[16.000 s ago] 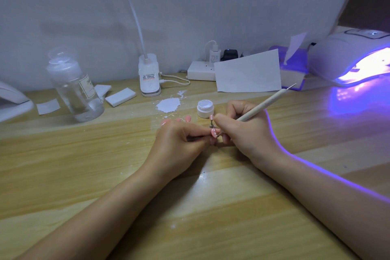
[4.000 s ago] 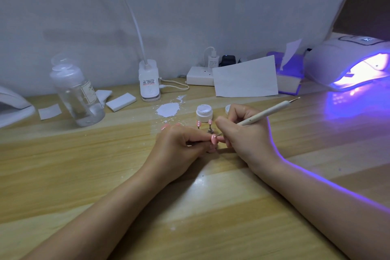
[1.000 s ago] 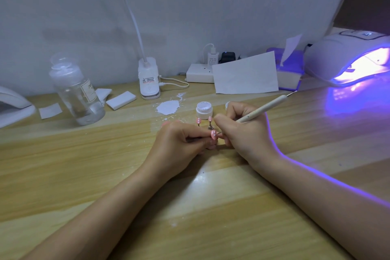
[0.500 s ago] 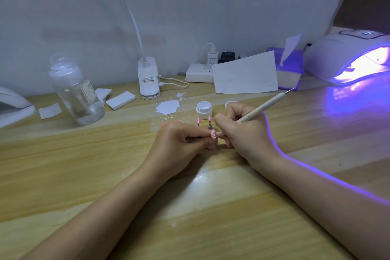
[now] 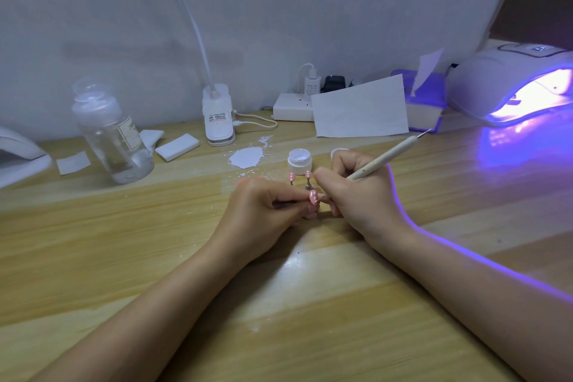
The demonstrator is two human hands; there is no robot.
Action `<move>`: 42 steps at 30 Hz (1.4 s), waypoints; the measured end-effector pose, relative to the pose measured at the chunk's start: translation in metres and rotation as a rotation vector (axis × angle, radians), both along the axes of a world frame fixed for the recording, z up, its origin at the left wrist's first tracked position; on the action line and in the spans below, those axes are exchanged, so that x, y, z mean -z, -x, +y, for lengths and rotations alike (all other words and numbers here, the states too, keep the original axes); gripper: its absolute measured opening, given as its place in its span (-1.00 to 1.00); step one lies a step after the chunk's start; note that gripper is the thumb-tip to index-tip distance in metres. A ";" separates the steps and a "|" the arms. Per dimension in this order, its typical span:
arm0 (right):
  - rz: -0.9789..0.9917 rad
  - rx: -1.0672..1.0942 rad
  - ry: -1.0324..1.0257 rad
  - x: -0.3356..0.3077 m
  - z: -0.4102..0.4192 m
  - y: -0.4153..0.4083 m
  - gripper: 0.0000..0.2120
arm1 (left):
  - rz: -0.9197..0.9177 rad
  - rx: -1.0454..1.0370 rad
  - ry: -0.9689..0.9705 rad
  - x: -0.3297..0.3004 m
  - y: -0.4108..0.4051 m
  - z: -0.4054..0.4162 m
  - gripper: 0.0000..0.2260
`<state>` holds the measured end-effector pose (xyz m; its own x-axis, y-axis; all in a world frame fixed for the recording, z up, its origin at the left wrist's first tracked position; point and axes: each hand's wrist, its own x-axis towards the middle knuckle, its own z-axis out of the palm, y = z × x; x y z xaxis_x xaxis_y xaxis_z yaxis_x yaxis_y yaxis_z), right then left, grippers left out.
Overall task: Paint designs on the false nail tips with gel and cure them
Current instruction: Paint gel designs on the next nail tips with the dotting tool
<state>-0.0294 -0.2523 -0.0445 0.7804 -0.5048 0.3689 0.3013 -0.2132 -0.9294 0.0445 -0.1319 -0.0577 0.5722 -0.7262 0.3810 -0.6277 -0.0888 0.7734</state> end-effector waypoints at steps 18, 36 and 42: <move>-0.008 -0.022 -0.009 -0.002 0.002 0.001 -0.57 | 0.033 0.009 0.015 -0.001 0.001 0.000 -0.78; -0.001 -0.026 -0.014 -0.002 0.002 0.001 -0.57 | 0.020 0.020 0.026 -0.001 0.002 -0.001 -0.77; 0.002 -0.009 -0.007 -0.002 0.001 0.001 -0.57 | 0.016 0.019 0.027 -0.001 0.001 -0.001 -0.79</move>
<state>-0.0300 -0.2509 -0.0428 0.7855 -0.5005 0.3639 0.3015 -0.2041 -0.9314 0.0432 -0.1329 -0.0568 0.5642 -0.7268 0.3916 -0.6167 -0.0556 0.7852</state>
